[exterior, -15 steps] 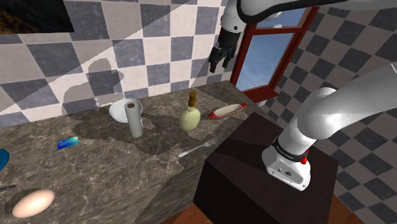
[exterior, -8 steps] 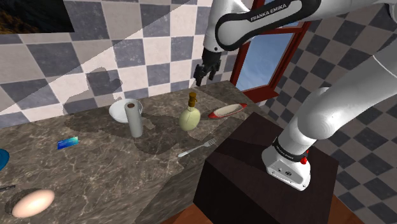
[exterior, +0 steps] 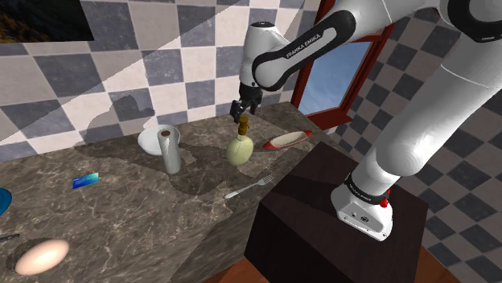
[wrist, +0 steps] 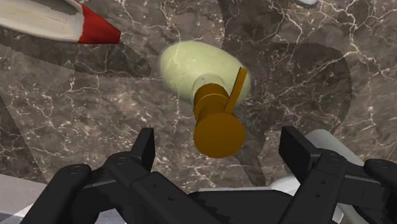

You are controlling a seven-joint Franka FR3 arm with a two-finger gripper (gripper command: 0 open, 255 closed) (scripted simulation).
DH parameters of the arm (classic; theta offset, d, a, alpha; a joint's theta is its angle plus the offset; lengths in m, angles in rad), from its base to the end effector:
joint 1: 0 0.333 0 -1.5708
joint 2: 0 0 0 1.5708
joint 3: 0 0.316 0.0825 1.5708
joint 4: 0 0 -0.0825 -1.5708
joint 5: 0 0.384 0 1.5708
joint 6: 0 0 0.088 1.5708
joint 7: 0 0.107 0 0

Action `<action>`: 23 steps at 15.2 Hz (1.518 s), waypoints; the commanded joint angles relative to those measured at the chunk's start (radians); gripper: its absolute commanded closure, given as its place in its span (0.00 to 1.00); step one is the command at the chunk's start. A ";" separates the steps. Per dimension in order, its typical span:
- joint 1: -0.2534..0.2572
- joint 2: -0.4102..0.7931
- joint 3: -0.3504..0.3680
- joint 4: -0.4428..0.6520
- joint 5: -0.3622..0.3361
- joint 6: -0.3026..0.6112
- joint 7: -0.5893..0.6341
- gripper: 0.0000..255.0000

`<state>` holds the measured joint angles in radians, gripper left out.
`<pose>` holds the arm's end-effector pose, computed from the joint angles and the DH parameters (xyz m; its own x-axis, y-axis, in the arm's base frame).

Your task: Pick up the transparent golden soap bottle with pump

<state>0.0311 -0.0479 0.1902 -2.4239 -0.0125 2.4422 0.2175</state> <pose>0.4759 0.1069 0.3315 0.9976 0.0133 0.0674 0.0131 -0.9999 0.0032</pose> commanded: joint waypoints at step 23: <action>0.000 0.016 0.002 0.002 -0.006 0.015 0.007 1.00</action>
<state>0.0303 -0.0140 0.1915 -2.4221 -0.0247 2.4745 0.2269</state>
